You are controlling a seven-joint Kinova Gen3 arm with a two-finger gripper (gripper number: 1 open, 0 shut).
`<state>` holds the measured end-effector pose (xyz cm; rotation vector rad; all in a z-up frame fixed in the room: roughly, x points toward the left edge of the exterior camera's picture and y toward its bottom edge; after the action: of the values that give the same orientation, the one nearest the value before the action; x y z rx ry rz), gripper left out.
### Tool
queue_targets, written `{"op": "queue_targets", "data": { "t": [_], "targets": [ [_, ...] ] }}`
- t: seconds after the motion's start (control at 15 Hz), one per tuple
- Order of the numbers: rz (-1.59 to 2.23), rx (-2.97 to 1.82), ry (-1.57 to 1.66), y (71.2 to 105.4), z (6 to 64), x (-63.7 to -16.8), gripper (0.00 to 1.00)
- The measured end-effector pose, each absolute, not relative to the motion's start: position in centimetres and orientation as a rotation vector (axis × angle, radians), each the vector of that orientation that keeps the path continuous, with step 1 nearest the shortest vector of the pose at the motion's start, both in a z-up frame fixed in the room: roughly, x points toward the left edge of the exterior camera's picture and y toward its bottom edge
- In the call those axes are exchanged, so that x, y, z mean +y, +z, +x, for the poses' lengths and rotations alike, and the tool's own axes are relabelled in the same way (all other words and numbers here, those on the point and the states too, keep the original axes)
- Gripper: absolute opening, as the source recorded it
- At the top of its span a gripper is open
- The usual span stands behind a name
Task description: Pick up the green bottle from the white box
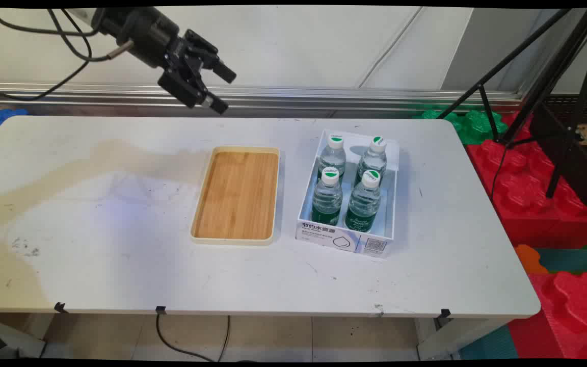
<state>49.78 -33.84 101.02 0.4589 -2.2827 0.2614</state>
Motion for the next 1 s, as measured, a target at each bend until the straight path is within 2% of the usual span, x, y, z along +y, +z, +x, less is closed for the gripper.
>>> {"op": "queue_targets", "data": {
  "t": [0.4,1.0],
  "targets": [
    [0.408,-2.308,0.225,99.0,46.9,-33.3,1.0],
    [0.35,-2.355,0.196,93.2,39.7,-34.9,1.0]
  ]
}}
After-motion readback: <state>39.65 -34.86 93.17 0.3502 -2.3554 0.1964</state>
